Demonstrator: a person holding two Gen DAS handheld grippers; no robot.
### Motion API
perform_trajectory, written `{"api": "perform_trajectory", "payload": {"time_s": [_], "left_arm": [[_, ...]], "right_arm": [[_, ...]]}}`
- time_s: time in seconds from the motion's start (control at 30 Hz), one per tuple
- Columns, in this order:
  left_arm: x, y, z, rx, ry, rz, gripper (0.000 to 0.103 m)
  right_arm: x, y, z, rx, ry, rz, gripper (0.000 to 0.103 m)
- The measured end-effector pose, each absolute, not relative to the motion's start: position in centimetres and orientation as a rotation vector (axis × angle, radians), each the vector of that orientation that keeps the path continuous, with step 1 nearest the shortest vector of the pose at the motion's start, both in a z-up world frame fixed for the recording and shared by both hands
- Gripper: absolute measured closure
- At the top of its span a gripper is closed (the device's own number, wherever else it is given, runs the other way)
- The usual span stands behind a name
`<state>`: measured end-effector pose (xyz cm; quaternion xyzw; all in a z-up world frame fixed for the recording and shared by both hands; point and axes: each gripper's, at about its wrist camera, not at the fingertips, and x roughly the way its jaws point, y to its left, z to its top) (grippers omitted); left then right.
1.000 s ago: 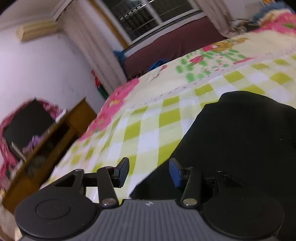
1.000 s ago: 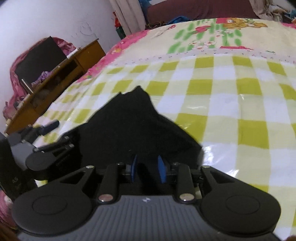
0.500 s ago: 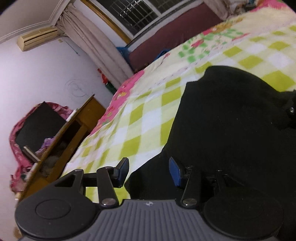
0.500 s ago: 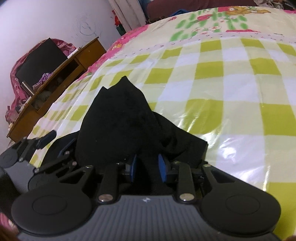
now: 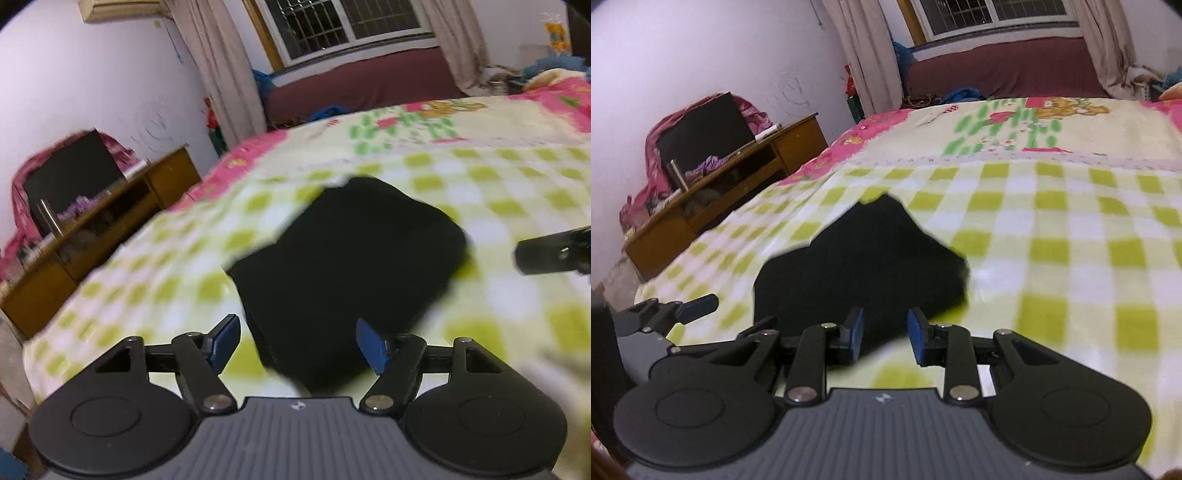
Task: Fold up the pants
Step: 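Open the right gripper and lift both grippers off the folded pants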
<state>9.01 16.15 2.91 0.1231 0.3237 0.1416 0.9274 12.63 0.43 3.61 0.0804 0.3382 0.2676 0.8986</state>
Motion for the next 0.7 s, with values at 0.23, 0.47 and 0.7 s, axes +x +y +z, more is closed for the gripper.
{"api": "perform_trajectory", "payload": {"time_s": [0.23, 0.47, 0.7], "left_arm": [[1.9, 12.8, 1.8, 0.259, 0.698, 0.226, 0.011], [-1.0, 13.8, 2.9, 0.146, 0.655, 0.215, 0.006], [-2.3, 13.4, 3.6, 0.113, 0.598, 0.183, 0.002]], "right_arm": [[4.4, -0.1, 1.8, 0.162, 0.756, 0.566, 0.071], [0.8, -1.1, 2.7, 0.153, 0.734, 0.513, 0.069], [-0.8, -1.0, 4.1, 0.119, 0.708, 0.472, 0.068]]}}
